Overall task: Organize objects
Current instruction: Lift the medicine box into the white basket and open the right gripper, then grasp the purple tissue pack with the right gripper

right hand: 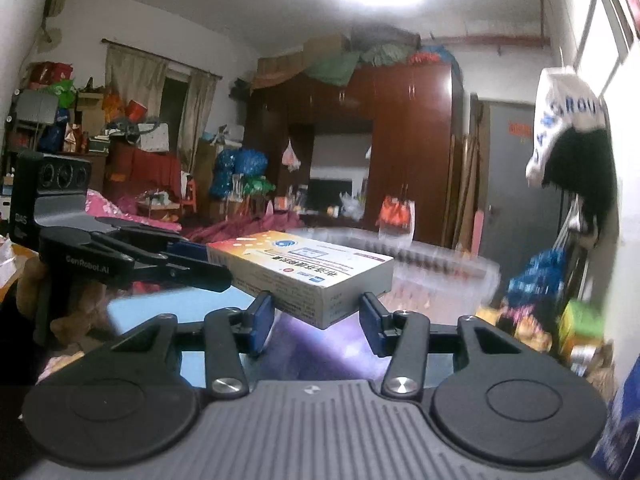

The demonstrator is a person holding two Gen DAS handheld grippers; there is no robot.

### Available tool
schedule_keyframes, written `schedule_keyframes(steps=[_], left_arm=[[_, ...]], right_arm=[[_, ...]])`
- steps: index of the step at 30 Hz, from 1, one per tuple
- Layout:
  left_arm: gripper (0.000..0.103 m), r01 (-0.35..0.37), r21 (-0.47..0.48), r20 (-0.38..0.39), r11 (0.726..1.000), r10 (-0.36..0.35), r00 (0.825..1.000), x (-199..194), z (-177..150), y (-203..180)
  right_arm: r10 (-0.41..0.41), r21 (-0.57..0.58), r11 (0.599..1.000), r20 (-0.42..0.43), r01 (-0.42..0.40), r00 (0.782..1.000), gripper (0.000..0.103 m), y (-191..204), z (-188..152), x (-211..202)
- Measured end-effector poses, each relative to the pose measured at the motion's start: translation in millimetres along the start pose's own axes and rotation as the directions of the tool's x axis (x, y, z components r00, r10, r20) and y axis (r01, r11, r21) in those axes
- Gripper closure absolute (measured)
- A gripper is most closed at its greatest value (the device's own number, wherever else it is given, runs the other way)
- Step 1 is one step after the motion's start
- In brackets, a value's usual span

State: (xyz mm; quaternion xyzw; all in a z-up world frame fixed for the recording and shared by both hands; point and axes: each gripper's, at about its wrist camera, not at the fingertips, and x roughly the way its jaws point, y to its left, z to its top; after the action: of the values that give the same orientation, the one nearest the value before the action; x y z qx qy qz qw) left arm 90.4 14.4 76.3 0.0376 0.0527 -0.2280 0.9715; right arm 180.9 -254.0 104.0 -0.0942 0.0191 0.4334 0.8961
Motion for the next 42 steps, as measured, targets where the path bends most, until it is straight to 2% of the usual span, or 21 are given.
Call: schedule_keyframes(steps=[3, 6, 9, 12, 14, 16, 18, 20, 21, 22, 23, 24, 27, 31, 34, 37, 40, 42], left_arm=[[0.056, -0.038, -0.008, -0.051, 0.999, 0.038, 0.998, 39, 30, 22], [0.056, -0.073, -0.037, -0.149, 0.997, 0.067, 0.987, 86, 47, 48], [0.056, -0.096, -0.088, -0.267, 0.991, 0.069, 0.961, 127, 50, 74], [0.056, -0.124, -0.137, -0.386, 0.983, 0.062, 0.92, 158, 42, 93], [0.055, -0.155, -0.125, -0.416, 0.98, 0.09, 0.905, 167, 36, 94], [0.052, -0.18, -0.1, -0.422, 0.979, 0.122, 0.898, 170, 33, 93], [0.049, -0.187, -0.102, -0.412, 0.977, 0.13, 0.902, 169, 28, 96], [0.044, -0.214, -0.104, -0.369, 0.971, 0.162, 0.915, 163, 29, 95], [0.034, -0.239, -0.093, -0.332, 0.967, 0.196, 0.923, 154, 32, 92], [0.029, -0.258, -0.085, -0.3, 0.962, 0.222, 0.928, 146, 34, 89], [0.023, -0.264, -0.081, -0.258, 0.961, 0.235, 0.937, 132, 35, 84], [0.02, -0.25, -0.085, -0.222, 0.965, 0.226, 0.949, 119, 34, 78], [0.019, -0.189, -0.104, -0.164, 0.976, 0.171, 0.972, 80, 21, 56], [0.019, -0.146, -0.066, -0.114, 0.987, 0.138, 0.984, 35, -23, 13], [0.019, -0.138, -0.049, -0.098, 0.989, 0.133, 0.986, 18, -50, -8], [0.019, -0.092, -0.042, -0.091, 0.995, 0.088, 0.992, 18, -63, -16], [0.019, -0.079, -0.036, -0.107, 0.996, 0.074, 0.991, 32, -66, -21], [0.019, -0.073, -0.045, -0.116, 0.996, 0.067, 0.991, 38, -71, -21]], right_arm=[[-0.01, 0.01, 1.0, -0.034, 0.01, 0.999, 0.054, -24, 29, 31], [-0.013, 0.063, 0.998, -0.114, 0.02, 0.993, 0.055, -49, 41, 72], [0.008, 0.134, 0.991, -0.225, 0.023, 0.974, 0.055, -77, 42, 117], [0.025, 0.169, 0.985, -0.328, 0.032, 0.944, 0.055, -89, 36, 154], [0.022, 0.165, 0.985, -0.368, 0.042, 0.929, 0.055, -87, 31, 170], [0.01, 0.146, 0.988, -0.384, 0.05, 0.923, 0.055, -82, 28, 178], [0.006, 0.141, 0.989, -0.382, 0.052, 0.924, 0.053, -76, 28, 180], [0.001, 0.146, 0.988, -0.376, 0.059, 0.927, 0.048, -73, 22, 174], [-0.015, 0.144, 0.987, -0.357, 0.071, 0.934, 0.032, -71, 24, 168], [-0.04, 0.141, 0.986, -0.334, 0.091, 0.942, 0.022, -71, 26, 160], [-0.064, 0.142, 0.984, -0.302, 0.111, 0.951, 0.006, -70, 27, 149], [-0.077, 0.151, 0.981, -0.267, 0.121, 0.961, 0.0, -68, 26, 134], [-0.08, 0.201, 0.972, -0.202, 0.121, 0.976, 0.0, -61, 14, 88], [-0.009, 0.322, 0.945, -0.148, 0.057, 0.989, 0.0, -47, -31, 28], [-0.035, 0.363, 0.928, -0.134, 0.082, 0.99, 0.0, -37, -63, 4], [-0.025, 0.425, 0.901, -0.136, 0.081, 0.99, 0.0, -35, -88, -6], [-0.039, 0.405, 0.909, -0.154, 0.099, 0.987, 0.0, -35, -85, 3], [-0.064, 0.393, 0.913, -0.125, 0.109, 0.99, 0.0, -34, -81, 5]])
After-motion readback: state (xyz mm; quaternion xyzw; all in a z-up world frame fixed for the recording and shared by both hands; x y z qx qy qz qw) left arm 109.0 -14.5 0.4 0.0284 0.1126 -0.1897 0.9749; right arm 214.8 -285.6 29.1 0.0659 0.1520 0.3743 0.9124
